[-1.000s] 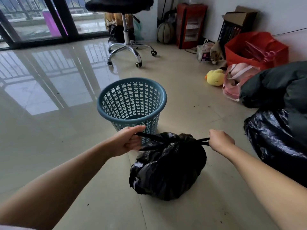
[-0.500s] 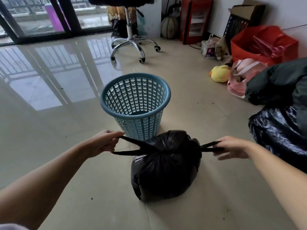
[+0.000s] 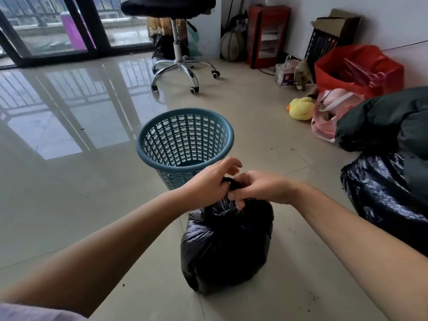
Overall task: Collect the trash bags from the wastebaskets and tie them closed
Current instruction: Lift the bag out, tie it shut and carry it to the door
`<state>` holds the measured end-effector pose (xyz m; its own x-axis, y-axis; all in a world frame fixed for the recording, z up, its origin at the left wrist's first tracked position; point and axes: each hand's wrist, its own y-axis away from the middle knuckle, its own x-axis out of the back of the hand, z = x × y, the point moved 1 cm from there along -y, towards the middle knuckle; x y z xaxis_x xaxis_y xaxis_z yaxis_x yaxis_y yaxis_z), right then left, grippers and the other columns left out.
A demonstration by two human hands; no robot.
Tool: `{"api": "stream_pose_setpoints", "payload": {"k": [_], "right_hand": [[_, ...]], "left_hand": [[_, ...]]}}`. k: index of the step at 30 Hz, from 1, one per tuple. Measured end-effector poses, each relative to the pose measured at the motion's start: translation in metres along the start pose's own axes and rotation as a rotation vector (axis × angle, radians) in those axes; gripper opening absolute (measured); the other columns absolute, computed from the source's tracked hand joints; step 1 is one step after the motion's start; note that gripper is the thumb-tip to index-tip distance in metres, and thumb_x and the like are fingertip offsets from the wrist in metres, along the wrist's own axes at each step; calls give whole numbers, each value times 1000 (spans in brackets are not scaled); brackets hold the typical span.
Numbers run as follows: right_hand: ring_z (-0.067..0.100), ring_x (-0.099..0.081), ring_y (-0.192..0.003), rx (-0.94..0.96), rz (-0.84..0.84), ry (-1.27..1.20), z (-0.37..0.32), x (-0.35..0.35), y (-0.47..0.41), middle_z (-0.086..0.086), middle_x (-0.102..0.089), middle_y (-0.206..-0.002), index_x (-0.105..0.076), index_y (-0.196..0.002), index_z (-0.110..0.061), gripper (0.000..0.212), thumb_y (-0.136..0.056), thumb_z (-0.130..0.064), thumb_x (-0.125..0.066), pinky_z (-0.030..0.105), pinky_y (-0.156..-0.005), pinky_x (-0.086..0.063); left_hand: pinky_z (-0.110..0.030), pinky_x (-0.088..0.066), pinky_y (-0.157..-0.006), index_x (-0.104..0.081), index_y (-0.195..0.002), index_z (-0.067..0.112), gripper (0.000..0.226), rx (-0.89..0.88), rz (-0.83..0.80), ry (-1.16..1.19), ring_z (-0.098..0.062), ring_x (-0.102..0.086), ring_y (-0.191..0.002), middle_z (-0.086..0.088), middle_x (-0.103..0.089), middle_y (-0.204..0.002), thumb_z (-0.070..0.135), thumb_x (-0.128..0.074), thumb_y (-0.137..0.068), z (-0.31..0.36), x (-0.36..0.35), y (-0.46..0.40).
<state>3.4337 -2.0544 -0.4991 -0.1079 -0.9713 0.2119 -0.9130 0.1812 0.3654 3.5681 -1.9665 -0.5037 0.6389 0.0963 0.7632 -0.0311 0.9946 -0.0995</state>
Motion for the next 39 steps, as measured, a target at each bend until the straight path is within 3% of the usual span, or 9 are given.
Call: {"api": "stream_pose_setpoints", "payload": {"k": [3,5,8,12,15,20,25,29,39], "right_hand": [[8,-42,-49,28,58,-103,5,9,-1,-2,-45,-54,-60,-76,-10,14,-90,-10,-58,17,-53,-36],[6,-33,-45,14,59,-197,12,15,-2,-6,-39,-49,-59,-76,-7,16,-92,-9,-54,22,-53,-26],[3,-28,-43,-20,58,-246,27,20,-2,-7,-34,-50,-64,-81,-7,17,-93,-11,-52,27,-56,-22],[4,-26,-44,-42,87,-300,46,17,-12,-7,-30,-52,-60,-78,-11,20,-95,-15,-49,23,-55,-27],[5,-30,-42,-63,178,-208,59,12,-25,-10,-34,-48,-52,-73,-13,25,-97,-18,-48,19,-51,-32],[12,-45,-56,-102,323,316,99,5,-32,-2,-51,-64,-54,-73,-16,25,-95,-27,-50,24,-56,-34],[30,-58,-83,-140,368,416,89,-19,1,16,-66,-86,-59,-89,-7,23,-96,-26,-49,27,-64,-28],[34,-57,-78,-199,360,412,50,-25,52,23,-66,-89,-57,-91,-3,22,-96,-22,-48,31,-62,-28],[38,-61,-93,-311,324,455,-110,-9,179,18,-68,-101,-55,-101,-8,21,-97,-26,-45,38,-67,-40]], "left_hand": [[-27,-46,-74,-61,-102,14,29,144,-205,311,-12,-55,-76,1,-60,-84,-5,-47,-84,-10,-13,5],[-22,-43,-70,-65,-88,16,23,282,-259,587,-10,-55,-73,1,-61,-78,0,-49,-84,-16,-17,6],[-26,-43,-68,-63,-73,14,12,375,-236,970,-19,-54,-75,-7,-60,-77,10,-54,-78,-27,-22,3],[-22,-40,-50,-45,-68,14,27,420,-107,1206,-10,-39,-43,2,-38,-51,8,-43,-95,-33,-35,-6],[-20,-18,-39,-49,-70,16,27,486,-91,990,-7,-23,-40,5,-27,-49,19,-50,-96,-51,-45,-14],[-21,-33,-44,-55,-70,14,32,469,-313,329,-11,-38,-47,3,-42,-55,36,-53,-93,-71,-67,-15],[-29,-29,-52,-49,-64,10,41,532,-301,203,-12,-36,-51,-1,-39,-55,39,-53,-93,-42,-72,3],[-23,-28,-52,-41,-61,14,43,436,-395,90,-13,-38,-55,2,-41,-57,40,-49,-95,19,-45,16],[-37,-39,-72,-50,-90,6,30,350,-553,27,-32,-55,-85,-15,-61,-91,31,-37,-100,184,72,28]]}}
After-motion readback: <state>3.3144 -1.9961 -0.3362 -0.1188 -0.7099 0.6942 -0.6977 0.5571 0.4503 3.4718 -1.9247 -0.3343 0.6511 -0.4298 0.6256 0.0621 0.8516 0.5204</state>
